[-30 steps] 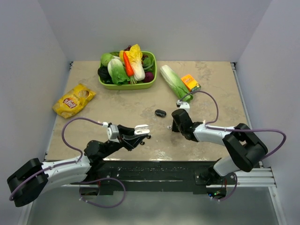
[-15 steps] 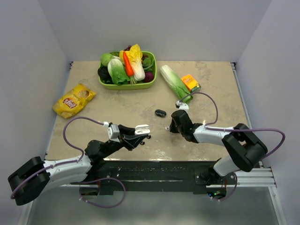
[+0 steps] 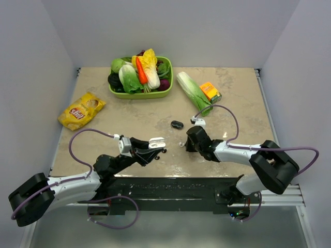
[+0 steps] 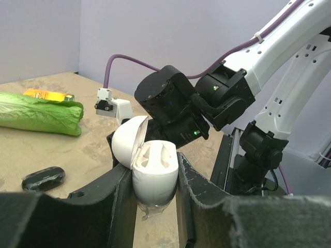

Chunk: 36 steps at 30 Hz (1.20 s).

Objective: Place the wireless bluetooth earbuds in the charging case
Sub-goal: Adjust the earbud at the center of the board, then pick up the earbud from the center of the board.

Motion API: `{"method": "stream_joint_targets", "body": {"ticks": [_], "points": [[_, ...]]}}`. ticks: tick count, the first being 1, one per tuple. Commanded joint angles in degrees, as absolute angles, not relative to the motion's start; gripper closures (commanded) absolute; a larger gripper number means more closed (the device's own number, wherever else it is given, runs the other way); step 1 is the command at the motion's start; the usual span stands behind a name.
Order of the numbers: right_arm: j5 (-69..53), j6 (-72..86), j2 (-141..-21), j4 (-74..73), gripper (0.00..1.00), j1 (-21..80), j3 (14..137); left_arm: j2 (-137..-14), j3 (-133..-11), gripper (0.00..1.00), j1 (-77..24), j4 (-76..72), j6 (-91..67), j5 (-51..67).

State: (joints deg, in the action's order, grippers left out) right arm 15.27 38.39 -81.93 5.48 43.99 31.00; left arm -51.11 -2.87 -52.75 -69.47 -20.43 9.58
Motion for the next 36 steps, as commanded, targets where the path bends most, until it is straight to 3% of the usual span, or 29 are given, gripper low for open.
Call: {"method": "stream_joint_targets", "body": {"ticks": [1,6,16,17,21,24,36], "points": [[13.98,38.41,-81.3,3.17,1.0,45.26,31.2,-50.36,8.7,1.0,-53.26,-74.09,-20.65,8.96],[11.43,36.48,-81.12,4.39,1.0,46.84,31.2,-50.27,8.61,1.0,-53.44,-74.09,-20.74,8.97],[13.88,33.23,-74.02,0.18,0.85,47.81,31.46,-48.7,8.44,1.0,-53.61,-72.25,-20.39,8.88],[14.06,31.66,-71.31,-1.39,0.82,48.16,31.73,-48.52,8.44,1.0,-53.7,-71.9,-20.3,8.62],[10.73,25.76,-68.47,-0.62,0.53,49.13,33.31,-47.64,8.44,1.0,-53.7,-71.19,-20.04,8.26],[6.69,21.28,-72.67,-0.88,0.45,49.13,36.03,-47.55,8.35,1.0,-53.79,-71.19,-20.04,8.09],[4.57,18.9,-82.61,1.23,0.46,49.13,41.13,-45.79,8.88,1.0,-53.88,-69.35,-19.95,7.38]]}}
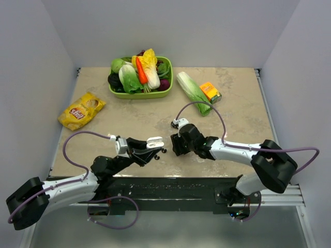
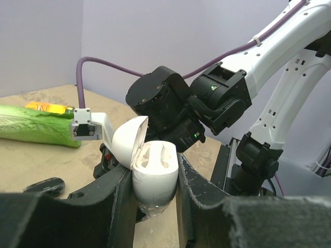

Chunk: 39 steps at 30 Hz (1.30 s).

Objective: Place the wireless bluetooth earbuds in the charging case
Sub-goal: Pick up the earbud from the center of the board.

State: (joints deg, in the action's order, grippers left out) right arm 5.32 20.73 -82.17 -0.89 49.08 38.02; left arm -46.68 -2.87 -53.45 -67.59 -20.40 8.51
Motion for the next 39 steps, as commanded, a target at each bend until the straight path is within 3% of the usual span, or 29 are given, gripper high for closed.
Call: {"method": "stream_joint_targets", "body": {"ticks": [1,29,39], "points": [[4.57,18.9,-83.14,1.23,0.46,49.13,41.13,-45.88,8.96,1.0,-53.88,-69.35,-19.95,7.3],[13.53,20.13,-88.24,1.06,0.49,48.96,42.8,-46.93,9.67,1.0,-53.88,-71.54,-19.86,7.65],[18.19,21.01,-87.89,-0.09,0.62,48.96,42.98,-46.41,9.67,1.0,-53.88,-71.19,-19.95,7.65]]}}
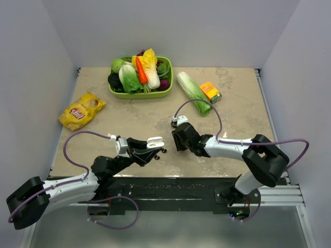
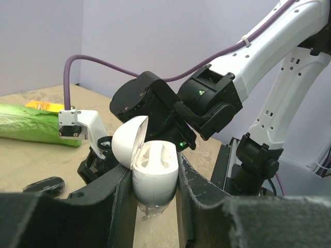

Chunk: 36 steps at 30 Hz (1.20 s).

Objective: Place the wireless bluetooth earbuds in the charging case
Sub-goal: Pick up the earbud from the center of the board.

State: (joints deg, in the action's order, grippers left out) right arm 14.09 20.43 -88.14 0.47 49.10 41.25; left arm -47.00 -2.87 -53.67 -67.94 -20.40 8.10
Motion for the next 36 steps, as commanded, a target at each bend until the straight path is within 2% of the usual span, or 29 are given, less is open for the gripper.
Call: {"method": "stream_joint_targets", "body": {"ticks": [1,9,15,21,24,29,34,36], "points": [[18.63,21.09,-87.8,-1.22,0.64,48.87,42.98,-46.41,9.75,1.0,-53.88,-71.19,-19.95,7.65],[19.95,21.36,-87.72,-2.29,0.76,48.87,43.24,-46.23,10.02,1.0,-53.88,-71.28,-19.95,7.21],[21.18,21.97,-87.71,-3.07,1.0,48.96,43.42,-46.23,10.02,1.0,-53.88,-71.28,-19.95,7.21],[22.94,22.85,-85.53,-5.27,1.0,48.96,43.77,-46.67,9.58,1.0,-53.88,-71.46,-19.95,7.47],[20.58,22.42,-77.37,-8.86,1.0,49.22,43.77,-45.71,9.14,1.0,-53.88,-70.4,-20.13,7.21],[9.76,18.38,-58.41,-20.1,1.0,51.06,46.04,-44.3,7.12,1.0,-53.7,-66.71,-21.01,5.54],[0.2,13.98,-50.02,-34.43,1.0,51.77,54.11,-47.72,4.4,1.0,-51.07,-67.23,-23.1,9.04],[-9.54,12.23,-47.99,-36.29,1.0,51.77,56.07,-50.78,2.21,1.0,-47.91,-67.76,-24.34,13.95]]}}
